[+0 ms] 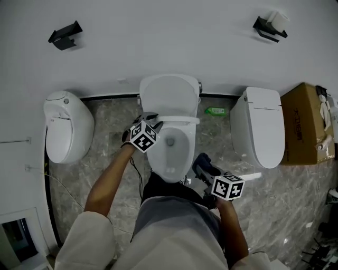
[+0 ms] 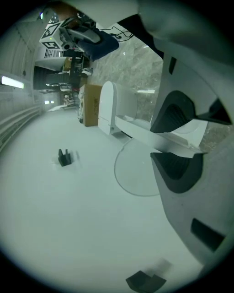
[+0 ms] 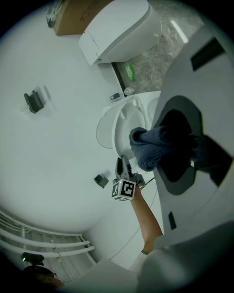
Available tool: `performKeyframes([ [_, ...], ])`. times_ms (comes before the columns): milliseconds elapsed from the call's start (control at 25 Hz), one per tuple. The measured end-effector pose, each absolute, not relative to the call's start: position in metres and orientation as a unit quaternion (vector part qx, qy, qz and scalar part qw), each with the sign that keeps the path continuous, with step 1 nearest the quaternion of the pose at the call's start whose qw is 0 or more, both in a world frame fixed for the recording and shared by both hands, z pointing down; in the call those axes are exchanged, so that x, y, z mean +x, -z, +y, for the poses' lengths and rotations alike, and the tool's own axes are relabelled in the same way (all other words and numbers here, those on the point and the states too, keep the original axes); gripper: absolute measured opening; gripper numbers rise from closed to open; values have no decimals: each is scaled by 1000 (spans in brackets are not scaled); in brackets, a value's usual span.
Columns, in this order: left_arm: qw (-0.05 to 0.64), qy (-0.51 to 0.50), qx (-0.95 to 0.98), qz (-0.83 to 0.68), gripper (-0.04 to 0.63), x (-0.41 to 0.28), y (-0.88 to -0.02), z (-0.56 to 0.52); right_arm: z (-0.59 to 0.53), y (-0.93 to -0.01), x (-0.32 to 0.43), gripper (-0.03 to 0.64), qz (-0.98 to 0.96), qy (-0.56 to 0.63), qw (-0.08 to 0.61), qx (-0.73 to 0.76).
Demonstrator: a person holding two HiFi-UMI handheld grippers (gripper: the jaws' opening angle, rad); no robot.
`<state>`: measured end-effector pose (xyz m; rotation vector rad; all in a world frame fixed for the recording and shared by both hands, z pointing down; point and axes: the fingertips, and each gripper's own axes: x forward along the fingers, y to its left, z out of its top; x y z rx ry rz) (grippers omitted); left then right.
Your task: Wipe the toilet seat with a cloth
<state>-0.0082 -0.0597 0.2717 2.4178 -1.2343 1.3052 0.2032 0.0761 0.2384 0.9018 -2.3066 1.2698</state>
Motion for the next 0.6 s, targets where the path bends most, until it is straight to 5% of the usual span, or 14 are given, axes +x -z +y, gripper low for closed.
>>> performKeyframes([
  [600,58,-488,823,-286,147,34,-328,67,88,-268,225,106,-799,-486,180,304],
])
